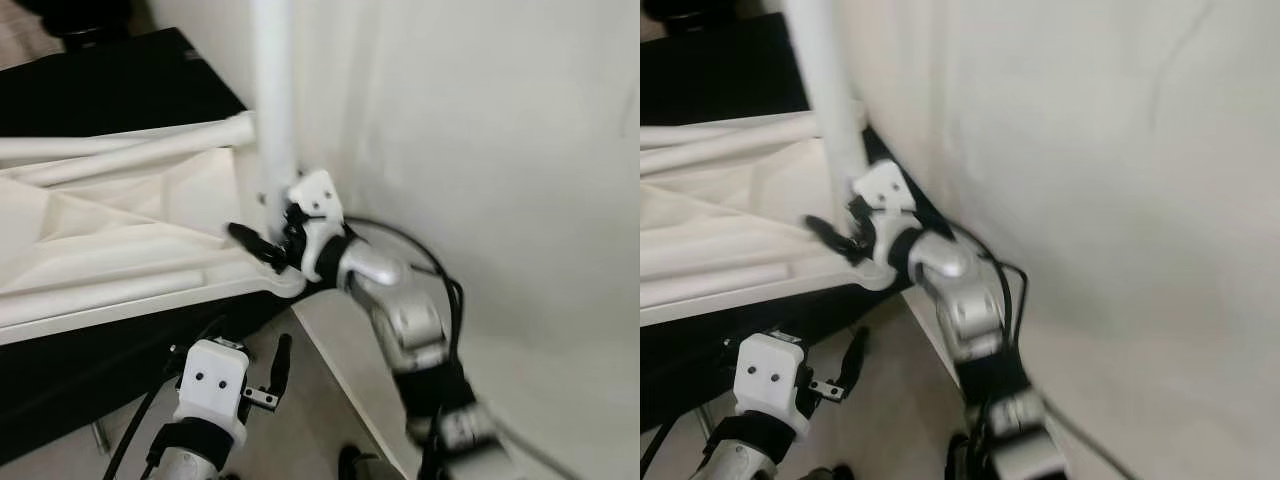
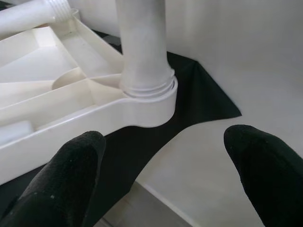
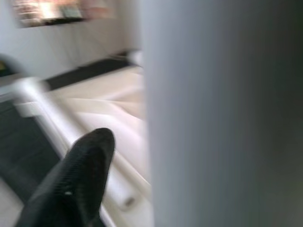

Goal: Building children table

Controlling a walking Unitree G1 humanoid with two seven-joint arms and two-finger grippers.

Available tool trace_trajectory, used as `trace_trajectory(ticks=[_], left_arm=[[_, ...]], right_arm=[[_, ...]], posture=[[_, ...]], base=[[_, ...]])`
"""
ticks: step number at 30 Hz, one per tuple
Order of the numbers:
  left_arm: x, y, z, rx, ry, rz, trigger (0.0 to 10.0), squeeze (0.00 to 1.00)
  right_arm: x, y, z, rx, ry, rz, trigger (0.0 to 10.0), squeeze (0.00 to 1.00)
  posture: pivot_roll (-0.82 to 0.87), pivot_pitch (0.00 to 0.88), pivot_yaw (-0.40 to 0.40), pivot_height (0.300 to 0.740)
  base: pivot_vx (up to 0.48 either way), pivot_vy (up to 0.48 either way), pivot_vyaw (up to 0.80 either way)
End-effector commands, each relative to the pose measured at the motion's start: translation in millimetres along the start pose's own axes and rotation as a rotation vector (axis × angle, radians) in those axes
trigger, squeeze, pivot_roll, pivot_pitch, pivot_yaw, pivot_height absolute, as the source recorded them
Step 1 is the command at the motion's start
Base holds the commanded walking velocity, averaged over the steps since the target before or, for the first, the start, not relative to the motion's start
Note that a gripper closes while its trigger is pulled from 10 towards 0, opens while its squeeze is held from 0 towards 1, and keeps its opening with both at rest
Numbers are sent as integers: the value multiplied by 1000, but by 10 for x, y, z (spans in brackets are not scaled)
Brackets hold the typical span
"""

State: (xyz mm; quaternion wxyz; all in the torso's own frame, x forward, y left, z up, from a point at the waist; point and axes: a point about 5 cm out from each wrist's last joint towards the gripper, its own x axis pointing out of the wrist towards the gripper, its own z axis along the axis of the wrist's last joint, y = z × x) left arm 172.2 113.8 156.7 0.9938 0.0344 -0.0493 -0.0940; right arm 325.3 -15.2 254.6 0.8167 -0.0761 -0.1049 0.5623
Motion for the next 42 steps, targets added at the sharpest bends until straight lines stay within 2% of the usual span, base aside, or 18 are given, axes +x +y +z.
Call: trace_trajectory(ticks=[1,3,4,7,14,15,18,19,24,30,31,34,36,37,38,39,41,42], left_arm=[[-28,-5,-49,-6,31,5,10000,0],[-33,-7,-44,-6,31,6,10000,0],[-37,-9,-40,-5,31,6,10000,0],[-52,-13,-32,-4,34,7,10000,0],[-71,-21,-22,-5,38,3,10000,0],[-85,-30,-21,-8,41,-1,10000,0],[-88,-33,-21,-8,42,-2,10000,0],[-93,-35,-21,-9,44,-4,10000,0],[-100,-40,-23,-11,46,-8,10000,0],[-98,-51,-27,-15,47,-10,10000,0],[-95,-56,-29,-18,46,-12,10000,0],[-90,-67,-30,-22,44,-15,10000,0],[-74,-79,-19,-30,35,-18,10000,0],[-68,-77,-14,-32,31,-19,10000,0],[-68,-77,-14,-32,31,-19,10000,0],[-58,-73,-11,-33,29,-20,10000,0],[-46,-70,-9,-30,27,-23,10000,0],[-41,-70,-18,-28,28,-24,10000,0]], right_arm=[[22,64,-23,-77,4,164,10000,1000],[-11,33,-20,-101,26,245,10000,1000],[-36,7,-11,-120,42,303,10000,0],[-87,-129,50,-120,80,410,10000,0],[-104,-248,111,-96,79,496,10000,0],[-111,-297,111,-79,78,517,4431,0],[-114,-304,106,-77,78,520,4431,0],[-115,-316,97,-73,79,528,0,0],[-110,-322,60,-62,70,529,0,0],[-198,-437,-29,-48,69,363,0,0],[-262,-486,-90,-24,92,259,0,0],[-368,-524,-182,-5,122,133,0,0],[-401,-478,-369,73,191,-278,0,0],[-478,-253,-528,75,235,-468,0,0],[-478,-253,-528,75,235,-468,0,0],[-574,-105,-595,75,260,-605,0,0],[-595,129,-694,76,285,-663,0,0],[-530,148,-702,49,277,-647,0,0]], posture=[[-25,247,-40,740],[-16,253,-37,740],[-13,254,-37,740],[7,262,-36,740],[14,276,-36,740],[20,279,-36,740],[20,279,-36,740],[19,279,-35,740],[17,280,-34,740],[-5,275,-44,740],[-11,275,-48,740],[-26,272,-59,740],[-51,281,-72,740],[-78,282,-69,740],[-78,282,-69,740],[-76,283,-62,740],[-73,286,-60,740],[-63,270,-56,740]], base=[[0,0,0],[0,0,0],[0,0,0],[0,0,0],[0,0,0],[0,0,0],[0,0,0],[0,0,0],[0,0,0],[0,0,0],[0,0,0],[0,0,0],[0,0,0],[0,0,0],[0,0,0],[0,0,0],[0,0,0],[0,0,0]])
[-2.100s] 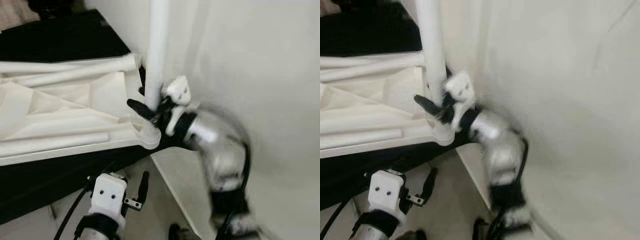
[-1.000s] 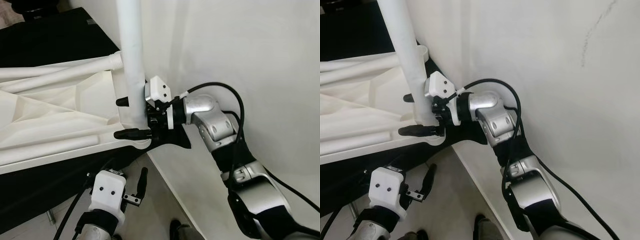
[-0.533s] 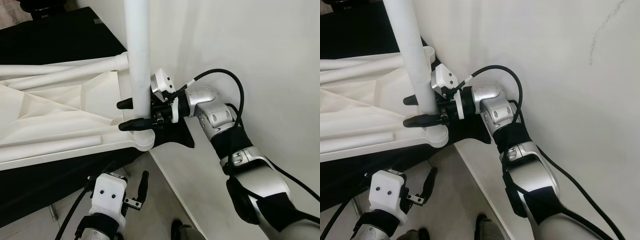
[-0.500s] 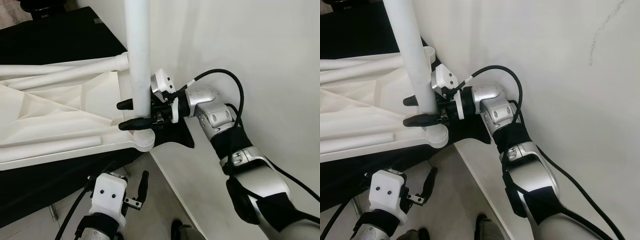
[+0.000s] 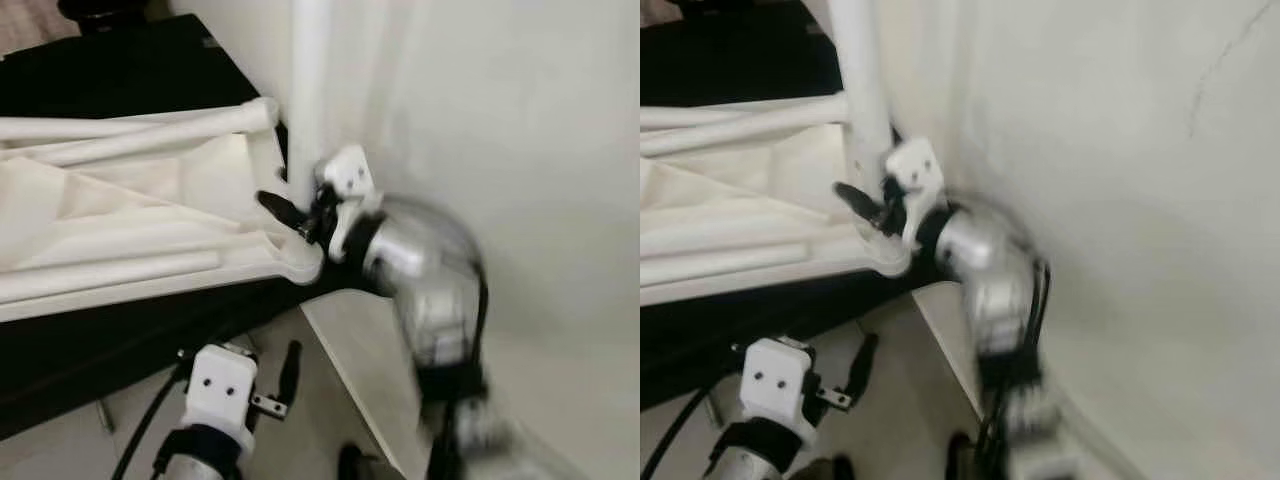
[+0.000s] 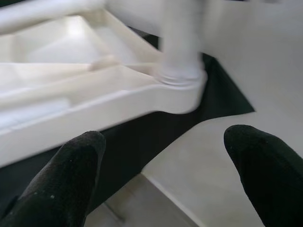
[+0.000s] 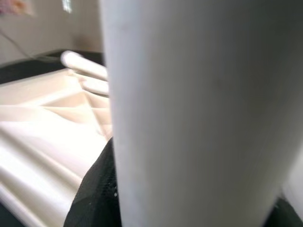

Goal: Building children table

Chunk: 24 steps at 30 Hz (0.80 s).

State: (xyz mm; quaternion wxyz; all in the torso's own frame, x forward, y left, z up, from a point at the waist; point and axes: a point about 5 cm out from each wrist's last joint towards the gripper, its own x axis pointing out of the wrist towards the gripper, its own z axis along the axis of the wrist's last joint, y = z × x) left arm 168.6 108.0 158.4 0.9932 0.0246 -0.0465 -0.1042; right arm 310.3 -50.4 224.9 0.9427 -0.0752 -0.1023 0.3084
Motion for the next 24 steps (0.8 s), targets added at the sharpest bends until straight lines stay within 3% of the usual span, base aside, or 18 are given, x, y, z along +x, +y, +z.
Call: trace_trajectory(ticks=[1,6,7,8,11,12,13,15,18,20,22,23,24], left_arm=[[-16,-8,-49,-5,25,-4,10000,0],[-3,11,-61,4,24,9,10000,0],[-1,15,-61,6,23,13,10000,0],[-1,23,-59,9,21,21,10000,0],[0,26,-58,10,20,23,10000,0],[2,26,-58,10,20,22,10000,0],[3,25,-59,10,20,22,10000,0],[4,25,-59,8,21,20,10000,0],[5,23,-57,8,21,19,10000,0],[5,19,-55,9,21,18,10000,0],[3,16,-55,9,20,19,10000,0],[1,14,-53,9,20,20,10000,0],[0,13,-51,9,20,21,10000,0]], right_arm=[[-83,42,-457,3,207,-71,0,0],[161,178,-387,13,164,48,0,0],[181,215,-371,6,170,80,3804,0],[209,257,-330,55,145,114,10000,0],[207,312,-262,82,114,161,10000,0],[187,389,-177,100,88,258,10000,392],[180,407,-158,104,82,281,10000,1000],[152,480,-57,151,40,426,10000,1000],[147,482,52,183,-13,517,10000,1000],[155,383,227,133,-101,697,10000,1000],[160,313,288,88,-125,790,10000,1000],[169,239,289,55,-117,841,10000,506],[170,186,292,35,-111,875,10000,506]], posture=[[-63,270,-56,740],[-53,258,-67,740],[-53,258,-68,740],[-55,256,-66,740],[-55,257,-63,740],[-55,256,-63,740],[-55,256,-63,740],[-55,256,-63,740],[-51,259,-61,740],[-44,260,-62,740],[-44,260,-62,740],[-42,262,-67,740],[-42,262,-67,740]], base=[[0,0,0],[0,0,0],[0,0,0],[0,0,0],[0,0,0],[0,0,0],[0,0,0],[0,0,0],[0,0,0],[0,0,0],[0,0,0],[0,0,0],[0,0,0]])
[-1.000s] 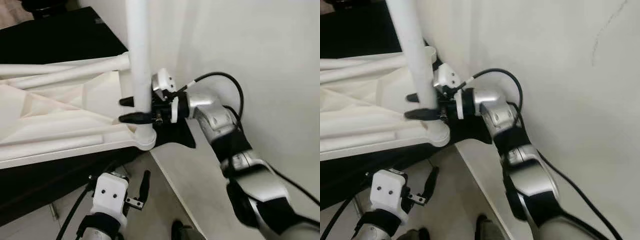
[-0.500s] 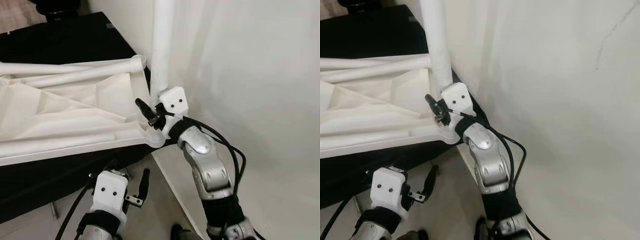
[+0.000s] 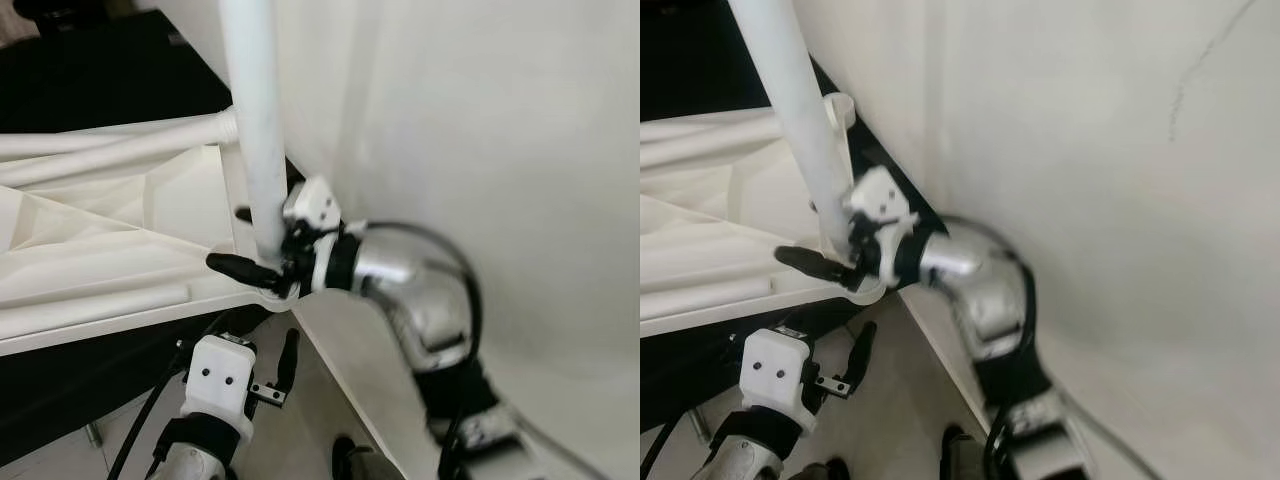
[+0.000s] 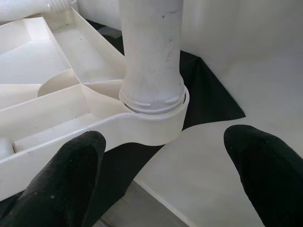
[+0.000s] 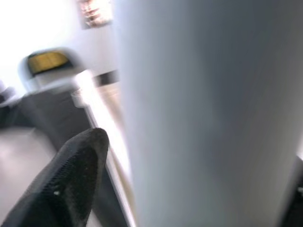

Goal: Building children table

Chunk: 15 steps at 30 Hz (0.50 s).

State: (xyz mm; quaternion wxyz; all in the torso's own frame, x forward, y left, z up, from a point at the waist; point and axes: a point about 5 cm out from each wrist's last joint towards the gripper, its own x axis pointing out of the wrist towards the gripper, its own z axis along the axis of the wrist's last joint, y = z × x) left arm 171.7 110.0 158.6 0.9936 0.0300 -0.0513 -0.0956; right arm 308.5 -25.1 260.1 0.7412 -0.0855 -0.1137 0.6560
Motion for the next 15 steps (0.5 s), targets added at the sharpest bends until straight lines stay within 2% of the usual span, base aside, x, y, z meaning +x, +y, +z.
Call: trace_trajectory(ticks=[1,3,12,13,15], left_arm=[[-32,-15,-45,-4,28,5,10000,0],[-42,-18,-40,-4,28,7,10000,0],[-62,-21,-34,-5,32,7,10000,0],[-65,-21,-34,-5,33,6,10000,0],[-68,-22,-35,-5,34,6,10000,0]], right_arm=[[-36,-38,-66,11,13,113,10000,0],[-108,-190,-41,4,41,160,10000,0],[-168,-423,-21,46,48,138,10000,0],[-193,-453,-34,54,55,136,0,0],[-212,-483,-45,58,58,145,0,0]], posture=[[-37,266,-69,740],[-31,271,-71,740],[-26,277,-66,740],[-25,278,-64,740],[-25,278,-64,740]], base=[[0,0,0],[0,0,0],[0,0,0],[0,0,0],[0,0,0]])
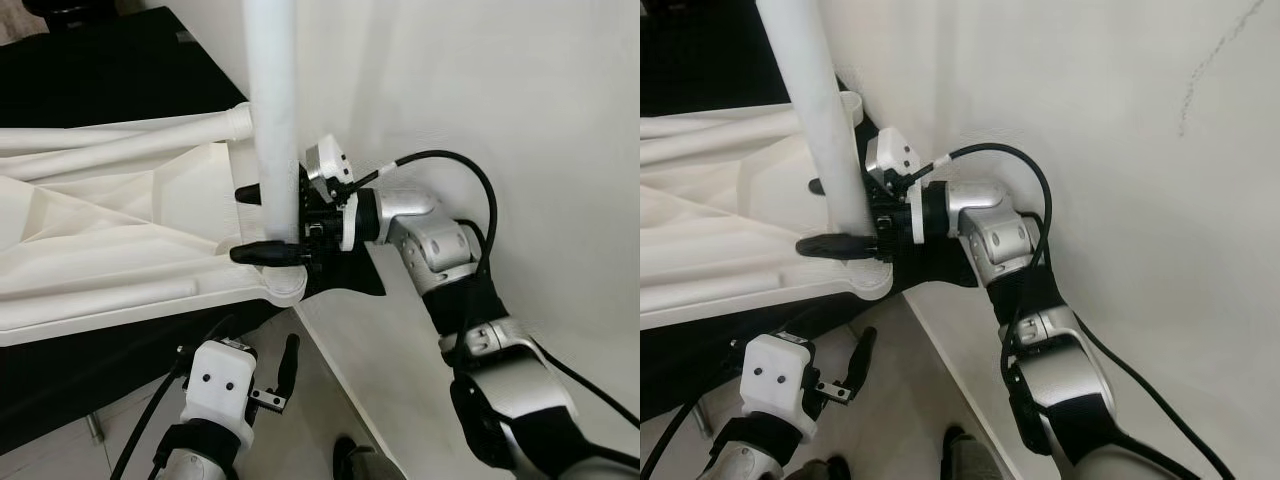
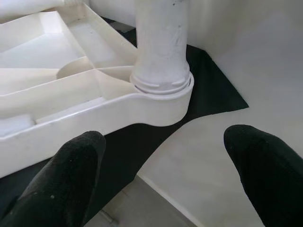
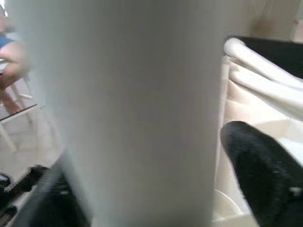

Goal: Building children table

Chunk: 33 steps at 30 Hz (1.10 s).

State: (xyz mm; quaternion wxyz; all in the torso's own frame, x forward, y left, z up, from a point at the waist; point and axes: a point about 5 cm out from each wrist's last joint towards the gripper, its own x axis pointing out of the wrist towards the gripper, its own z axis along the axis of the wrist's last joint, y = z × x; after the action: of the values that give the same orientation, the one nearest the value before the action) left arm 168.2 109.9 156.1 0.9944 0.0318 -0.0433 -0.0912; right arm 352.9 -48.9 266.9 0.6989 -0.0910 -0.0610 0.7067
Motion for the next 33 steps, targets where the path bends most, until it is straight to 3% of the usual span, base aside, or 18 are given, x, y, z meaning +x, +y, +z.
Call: trace_trajectory(ticks=[1,10,11,12,14,16,17,18,19,20,22,23,27,28,29,30,33], left_arm=[[-32,-13,-15,-8,18,-3,10000,0],[-30,-11,-22,-8,20,-5,10000,0],[-26,-9,-26,-9,19,-5,10000,0],[-26,-9,-26,-9,19,-5,10000,0],[-24,-8,-30,-9,19,-7,10000,0],[-24,-7,-30,-9,19,-7,10000,0],[-24,9,-30,-8,18,-8,10000,0],[-24,9,-30,-8,18,-8,10000,0],[-25,13,-30,-8,18,-8,10000,0],[-25,17,-30,-7,17,-7,10000,0],[-10,17,-37,-3,17,-11,10000,0],[-9,24,-44,-1,18,-11,10000,0],[-1,29,-57,1,20,-12,10000,0],[7,30,-57,0,19,-12,10000,0],[13,30,-56,0,18,-13,10000,0],[15,33,-54,0,16,-9,10000,0],[16,39,-50,1,13,-3,10000,0]], right_arm=[[-47,-22,3,-7,-8,12,0,0],[-238,-98,-76,9,-41,-129,0,0],[-315,-98,-113,25,-54,-249,0,0],[-315,-98,-113,25,-54,-249,0,0],[-364,-66,-204,60,-54,-418,0,0],[-371,-61,-227,67,-53,-452,0,0],[-293,63,-480,47,25,-797,0,0],[-293,63,-480,47,25,-797,0,0],[-289,107,-531,35,43,-897,0,0],[-271,281,-695,75,107,-1046,0,0],[1,552,-808,90,147,-1040,0,0],[100,574,-779,85,131,-1030,0,0],[210,511,-714,88,110,-980,0,0],[225,479,-703,86,107,-954,1843,0],[235,471,-696,86,110,-943,1843,0],[244,453,-681,96,94,-921,10000,0],[311,468,-599,149,16,-817,10000,0]], posture=[[-25,278,-64,740],[-32,274,-58,740],[-43,272,-60,740],[-43,272,-60,740],[-45,272,-68,740],[-45,272,-68,740],[-49,270,-68,740],[-49,270,-68,740],[-49,270,-68,740],[-58,270,-63,740],[-48,257,-45,740],[-48,257,-45,740],[-56,243,-47,740],[-56,243,-54,740],[-56,243,-54,740],[-58,245,-56,740],[-58,245,-56,740]], base=[[0,0,0],[0,0,0],[0,0,0],[0,0,0],[0,0,0],[0,0,0],[0,0,0],[0,0,0],[0,0,0],[0,0,0],[0,0,0],[0,0,0],[0,0,0],[0,0,0],[0,0,0],[0,0,0],[0,0,0]])
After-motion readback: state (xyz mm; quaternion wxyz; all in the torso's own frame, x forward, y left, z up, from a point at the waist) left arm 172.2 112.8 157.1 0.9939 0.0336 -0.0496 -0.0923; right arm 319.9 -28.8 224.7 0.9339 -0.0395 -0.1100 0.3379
